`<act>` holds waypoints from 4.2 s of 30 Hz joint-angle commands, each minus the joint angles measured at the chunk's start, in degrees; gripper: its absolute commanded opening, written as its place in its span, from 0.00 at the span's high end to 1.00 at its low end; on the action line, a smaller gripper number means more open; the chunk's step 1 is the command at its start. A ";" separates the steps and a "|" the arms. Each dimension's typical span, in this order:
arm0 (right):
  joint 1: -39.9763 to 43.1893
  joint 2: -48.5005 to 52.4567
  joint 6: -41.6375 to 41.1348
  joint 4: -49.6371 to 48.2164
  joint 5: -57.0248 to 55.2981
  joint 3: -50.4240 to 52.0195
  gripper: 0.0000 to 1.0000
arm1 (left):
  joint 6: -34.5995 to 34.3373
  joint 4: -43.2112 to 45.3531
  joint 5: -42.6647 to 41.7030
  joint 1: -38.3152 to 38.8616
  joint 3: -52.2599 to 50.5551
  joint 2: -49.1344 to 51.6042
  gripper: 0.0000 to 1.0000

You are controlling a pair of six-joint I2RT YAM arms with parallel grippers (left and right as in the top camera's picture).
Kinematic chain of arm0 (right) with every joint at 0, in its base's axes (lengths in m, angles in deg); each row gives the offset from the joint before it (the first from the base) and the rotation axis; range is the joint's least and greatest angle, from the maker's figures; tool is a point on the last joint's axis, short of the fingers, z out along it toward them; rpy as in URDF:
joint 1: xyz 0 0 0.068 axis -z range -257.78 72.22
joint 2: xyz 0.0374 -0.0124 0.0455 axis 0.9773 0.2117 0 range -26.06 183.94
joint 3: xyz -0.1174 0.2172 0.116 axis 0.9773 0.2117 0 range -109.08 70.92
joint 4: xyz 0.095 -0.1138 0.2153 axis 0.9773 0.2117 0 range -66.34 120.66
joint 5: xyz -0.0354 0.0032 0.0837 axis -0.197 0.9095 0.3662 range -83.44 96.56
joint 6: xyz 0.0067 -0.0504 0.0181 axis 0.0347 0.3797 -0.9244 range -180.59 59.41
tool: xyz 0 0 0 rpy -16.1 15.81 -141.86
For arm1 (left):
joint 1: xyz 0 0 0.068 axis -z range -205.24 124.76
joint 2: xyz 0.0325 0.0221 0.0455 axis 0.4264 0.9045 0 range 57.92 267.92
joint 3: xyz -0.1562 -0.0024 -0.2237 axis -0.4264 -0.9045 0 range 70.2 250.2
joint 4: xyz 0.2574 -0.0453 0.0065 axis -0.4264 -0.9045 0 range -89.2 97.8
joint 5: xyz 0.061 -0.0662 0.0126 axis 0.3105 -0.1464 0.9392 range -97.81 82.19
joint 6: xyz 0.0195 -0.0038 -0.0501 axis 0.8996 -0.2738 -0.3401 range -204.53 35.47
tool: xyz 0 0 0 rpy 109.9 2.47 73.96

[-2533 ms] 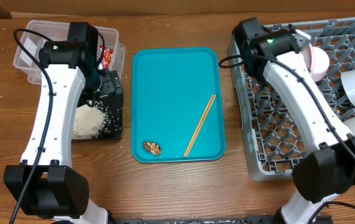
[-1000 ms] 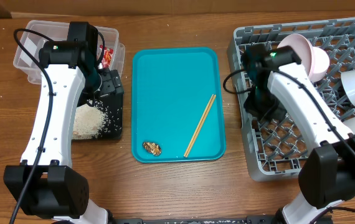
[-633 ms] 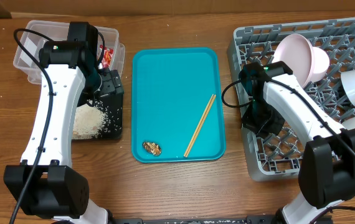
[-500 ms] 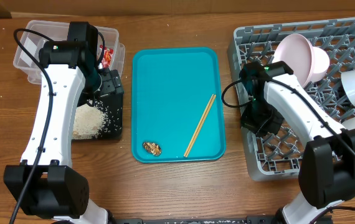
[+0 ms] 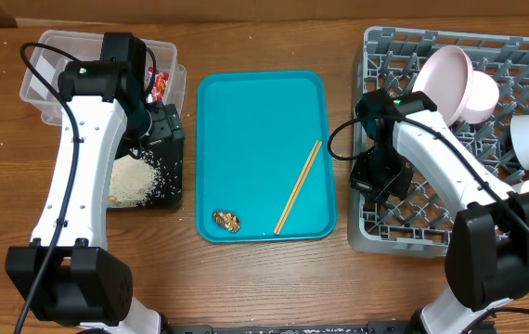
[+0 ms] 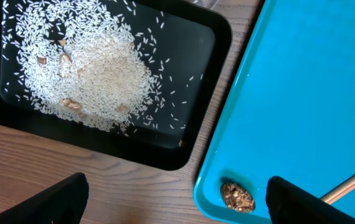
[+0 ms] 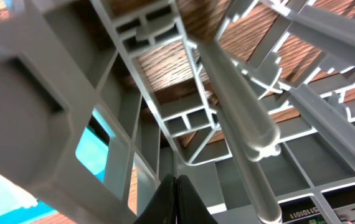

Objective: Sort waste into correct bins and load items into the dishwasher

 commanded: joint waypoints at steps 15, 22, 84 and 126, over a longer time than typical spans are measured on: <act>0.09 -3.02 -1.95 1.38 -5.40 -0.98 0.96 | -0.74 -0.17 -0.26 0.11 1.07 -0.92 0.07; 2.49 -7.19 -1.33 1.11 -7.15 -2.23 0.96 | -0.74 0.04 -0.26 0.11 1.07 -0.92 0.07; -18.23 14.82 -7.76 -22.80 5.79 -2.71 0.44 | -0.76 0.55 -0.28 0.11 1.07 -0.92 0.06; -15.61 10.95 -3.89 -13.70 -0.68 -8.90 0.96 | -0.74 0.48 -0.28 0.11 1.07 -0.92 0.06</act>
